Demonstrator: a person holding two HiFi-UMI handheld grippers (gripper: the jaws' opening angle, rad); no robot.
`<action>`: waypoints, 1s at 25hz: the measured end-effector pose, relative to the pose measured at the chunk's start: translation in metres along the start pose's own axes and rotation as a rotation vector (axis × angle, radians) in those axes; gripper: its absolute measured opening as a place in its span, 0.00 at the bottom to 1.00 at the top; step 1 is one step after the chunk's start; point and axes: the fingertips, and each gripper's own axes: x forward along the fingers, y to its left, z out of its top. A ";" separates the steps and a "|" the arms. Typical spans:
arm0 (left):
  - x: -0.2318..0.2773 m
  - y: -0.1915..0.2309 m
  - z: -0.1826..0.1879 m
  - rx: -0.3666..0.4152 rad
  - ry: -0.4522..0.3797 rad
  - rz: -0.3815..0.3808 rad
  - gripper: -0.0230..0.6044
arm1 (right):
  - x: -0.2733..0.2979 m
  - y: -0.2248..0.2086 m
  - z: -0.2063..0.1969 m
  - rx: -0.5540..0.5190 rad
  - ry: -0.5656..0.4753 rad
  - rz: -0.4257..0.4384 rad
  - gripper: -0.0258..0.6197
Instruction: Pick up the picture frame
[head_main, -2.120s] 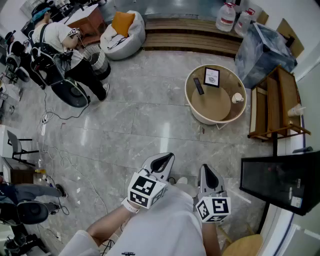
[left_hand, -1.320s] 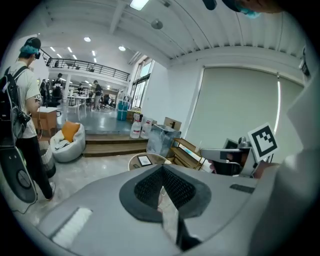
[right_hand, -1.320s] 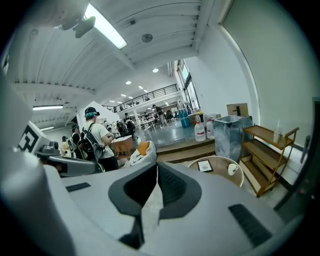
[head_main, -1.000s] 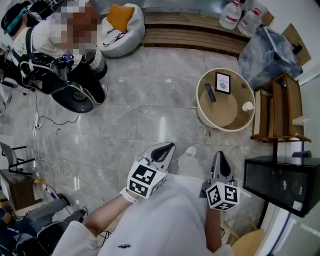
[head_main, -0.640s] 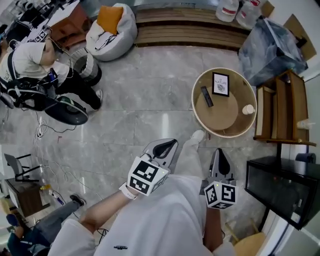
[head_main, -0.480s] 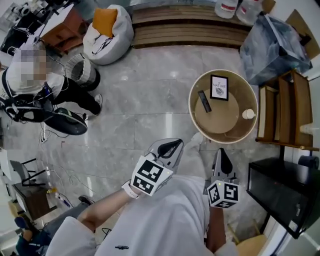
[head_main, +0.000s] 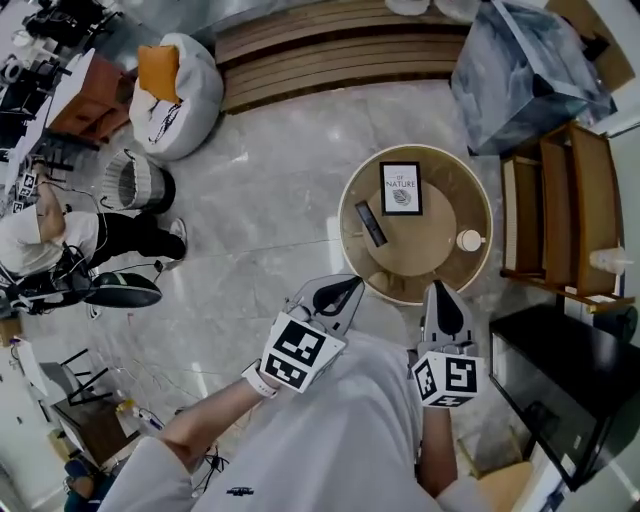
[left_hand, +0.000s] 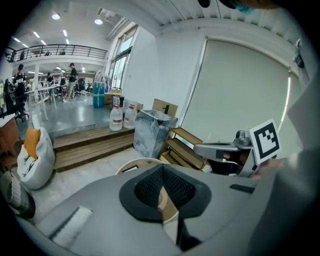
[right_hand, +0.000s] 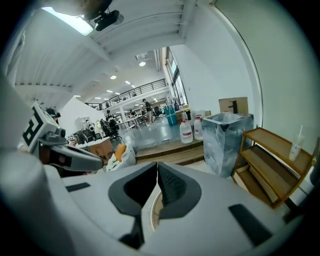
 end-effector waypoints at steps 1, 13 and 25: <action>0.007 0.002 0.005 0.001 0.003 -0.004 0.02 | 0.005 -0.007 0.004 0.005 -0.001 -0.007 0.05; 0.069 0.016 0.038 0.033 0.071 -0.084 0.02 | 0.039 -0.057 0.021 0.056 0.002 -0.105 0.05; 0.137 0.080 0.032 -0.016 0.120 -0.061 0.02 | 0.129 -0.076 -0.003 -0.006 0.084 -0.070 0.17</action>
